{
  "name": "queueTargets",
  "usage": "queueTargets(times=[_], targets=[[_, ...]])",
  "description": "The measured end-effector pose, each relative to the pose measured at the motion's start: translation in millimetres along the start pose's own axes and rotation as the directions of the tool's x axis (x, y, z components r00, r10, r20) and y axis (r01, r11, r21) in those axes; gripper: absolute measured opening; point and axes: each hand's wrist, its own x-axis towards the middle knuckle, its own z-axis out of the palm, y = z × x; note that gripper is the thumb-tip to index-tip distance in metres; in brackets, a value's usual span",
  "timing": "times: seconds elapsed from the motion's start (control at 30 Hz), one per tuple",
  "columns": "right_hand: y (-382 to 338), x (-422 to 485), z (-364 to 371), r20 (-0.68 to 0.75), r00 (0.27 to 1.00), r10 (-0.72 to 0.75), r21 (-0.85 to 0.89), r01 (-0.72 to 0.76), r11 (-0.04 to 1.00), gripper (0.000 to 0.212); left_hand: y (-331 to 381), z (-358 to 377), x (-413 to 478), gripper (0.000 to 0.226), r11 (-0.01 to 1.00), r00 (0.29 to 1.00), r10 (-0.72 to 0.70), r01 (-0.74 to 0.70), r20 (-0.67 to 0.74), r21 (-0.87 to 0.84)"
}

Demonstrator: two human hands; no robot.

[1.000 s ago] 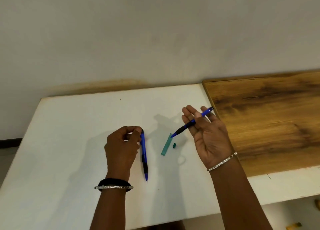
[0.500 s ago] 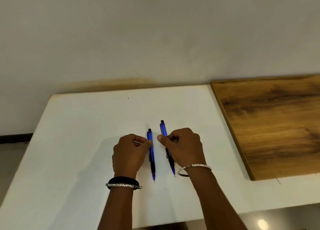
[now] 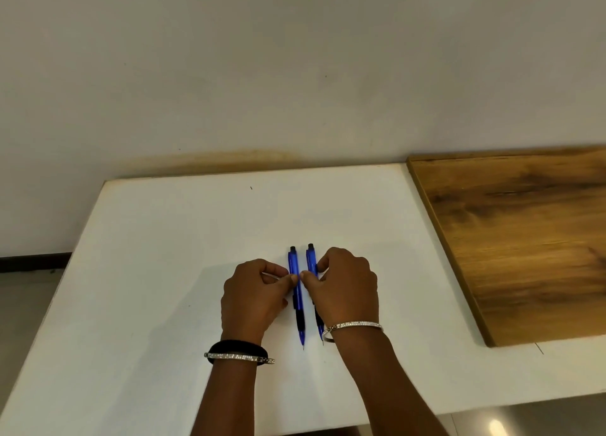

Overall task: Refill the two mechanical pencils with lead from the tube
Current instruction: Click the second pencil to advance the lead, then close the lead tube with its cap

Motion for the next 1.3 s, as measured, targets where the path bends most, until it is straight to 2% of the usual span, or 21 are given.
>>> queueTargets(times=[0.27,0.47,0.93,1.03,1.13,1.2,1.3], targets=[[-6,-2,4,-0.033,0.999,0.002,-0.094,-0.006,0.996,0.033,-4,-3,4,0.013,1.0,1.0,0.01,-0.01,0.018,0.001],[-7,1,5,-0.027,0.999,0.044,-0.045,-0.045,0.998,0.028,-7,-2,5,0.01,0.999,0.999,0.032,-0.032,0.012,0.019],[-3,3,5,-0.061,0.997,0.041,0.067,-0.037,0.997,0.024,-5,-1,3,0.01,0.998,0.999,0.041,-0.04,-0.013,0.041],[-1,6,-1,-0.047,0.997,0.062,0.123,-0.055,0.991,0.028,-4,-1,2,0.01,0.997,0.997,0.055,-0.052,-0.058,0.052],[6,13,-16,-0.046,0.991,0.125,0.278,-0.107,0.955,0.029,0,-2,-1,0.008,0.994,0.988,0.095,-0.089,-0.121,0.056],[15,18,-30,-0.082,0.984,0.161,0.368,-0.12,0.922,0.026,4,-3,-4,0.007,0.99,0.976,0.137,-0.131,-0.168,0.05],[32,23,-48,-0.179,0.965,0.193,0.39,-0.11,0.914,0.019,15,3,-11,0.007,0.979,0.956,0.202,-0.196,-0.21,0.05]])
